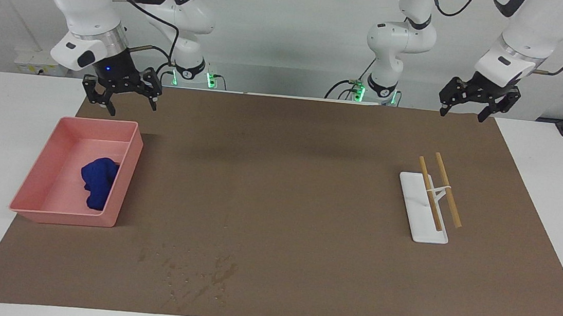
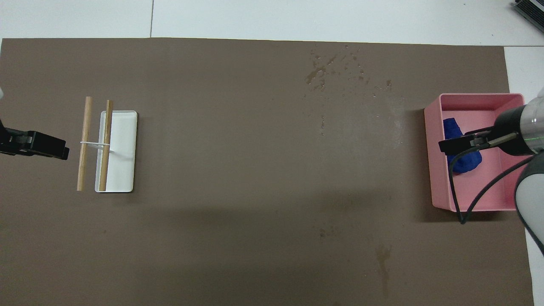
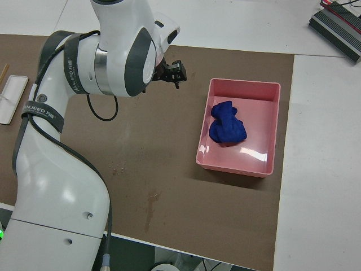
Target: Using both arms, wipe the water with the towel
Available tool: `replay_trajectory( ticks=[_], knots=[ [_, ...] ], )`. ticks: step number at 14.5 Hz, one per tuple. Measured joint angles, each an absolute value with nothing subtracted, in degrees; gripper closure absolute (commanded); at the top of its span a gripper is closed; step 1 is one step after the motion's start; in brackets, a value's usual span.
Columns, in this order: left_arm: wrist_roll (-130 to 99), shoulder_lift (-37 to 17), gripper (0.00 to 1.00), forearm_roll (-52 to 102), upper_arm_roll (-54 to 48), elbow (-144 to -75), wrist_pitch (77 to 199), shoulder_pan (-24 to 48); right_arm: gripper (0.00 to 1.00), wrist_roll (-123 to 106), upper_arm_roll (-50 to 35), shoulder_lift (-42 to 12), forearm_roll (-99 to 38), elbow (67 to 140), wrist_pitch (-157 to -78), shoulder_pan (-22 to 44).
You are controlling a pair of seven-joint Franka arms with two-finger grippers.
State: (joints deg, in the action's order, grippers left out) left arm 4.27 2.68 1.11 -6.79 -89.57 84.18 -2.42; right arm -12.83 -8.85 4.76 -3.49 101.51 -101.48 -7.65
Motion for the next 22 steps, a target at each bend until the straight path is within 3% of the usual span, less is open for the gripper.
replay_trajectory(
  ticks=[13, 22],
  knots=[
    [4.3, 2.7, 0.0, 1.1, -6.8, -89.6, 84.2, -2.4, 0.0, -6.1, -7.7, -1.9, -3.4, 91.4, -99.7, -5.7],
    [4.3, 2.7, 0.0, 1.1, -6.8, -89.6, 84.2, -2.4, 0.0, -5.9, -4.8, -2.1, 0.8, 90.9, -97.7, -1.0]
  ],
)
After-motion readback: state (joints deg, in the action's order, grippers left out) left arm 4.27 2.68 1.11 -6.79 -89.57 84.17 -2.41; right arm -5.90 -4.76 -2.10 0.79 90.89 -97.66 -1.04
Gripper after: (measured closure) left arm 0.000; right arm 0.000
